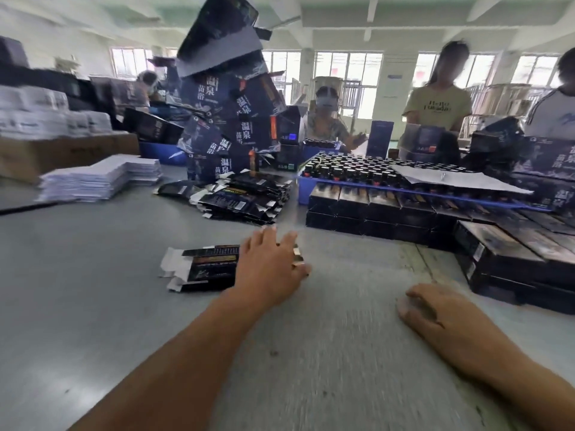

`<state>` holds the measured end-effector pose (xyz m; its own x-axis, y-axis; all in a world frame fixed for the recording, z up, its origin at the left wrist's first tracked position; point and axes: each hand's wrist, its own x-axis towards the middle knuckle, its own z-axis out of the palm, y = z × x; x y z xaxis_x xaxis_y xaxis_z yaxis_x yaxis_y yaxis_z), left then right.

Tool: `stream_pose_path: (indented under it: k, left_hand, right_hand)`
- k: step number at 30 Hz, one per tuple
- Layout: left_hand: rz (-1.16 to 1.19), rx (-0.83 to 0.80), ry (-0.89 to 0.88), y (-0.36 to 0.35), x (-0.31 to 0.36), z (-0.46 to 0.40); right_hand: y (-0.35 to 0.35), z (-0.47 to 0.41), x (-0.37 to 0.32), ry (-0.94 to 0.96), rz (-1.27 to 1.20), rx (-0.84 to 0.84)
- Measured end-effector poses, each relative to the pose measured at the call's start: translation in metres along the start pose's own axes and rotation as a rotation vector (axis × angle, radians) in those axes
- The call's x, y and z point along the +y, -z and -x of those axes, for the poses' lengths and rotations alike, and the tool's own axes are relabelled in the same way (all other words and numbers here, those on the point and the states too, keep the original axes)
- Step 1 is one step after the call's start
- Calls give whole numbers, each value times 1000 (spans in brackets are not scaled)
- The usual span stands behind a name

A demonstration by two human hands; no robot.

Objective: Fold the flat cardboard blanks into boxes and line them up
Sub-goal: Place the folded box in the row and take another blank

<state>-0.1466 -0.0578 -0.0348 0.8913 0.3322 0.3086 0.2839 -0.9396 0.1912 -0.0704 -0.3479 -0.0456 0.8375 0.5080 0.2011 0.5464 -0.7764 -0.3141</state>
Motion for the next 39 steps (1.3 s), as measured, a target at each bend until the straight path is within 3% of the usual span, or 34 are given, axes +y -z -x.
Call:
stream_pose_path:
  k: [3, 7, 23, 28, 32, 35, 39]
  left_hand:
    - [-3, -206, 117, 4, -31, -6]
    - [22, -342, 146, 7, -46, -6]
    - [40, -397, 131, 25, -54, 2]
    - [48, -331, 161, 22, -59, -1]
    - [-41, -146, 133, 25, -55, 0]
    - [-97, 13, 25, 33, -31, 0]
    - [-122, 109, -227, 31, 16, 13]
  right_hand:
    - [1, 7, 2, 19, -25, -34]
    - [3, 10, 1, 28, -33, -36]
    - [2, 13, 10, 56, -63, -53]
    - [2, 12, 9, 60, -50, -53]
    - [1, 13, 10, 69, -36, -43]
    - [2, 13, 9, 74, -37, -39]
    - [7, 15, 4, 57, -154, 3]
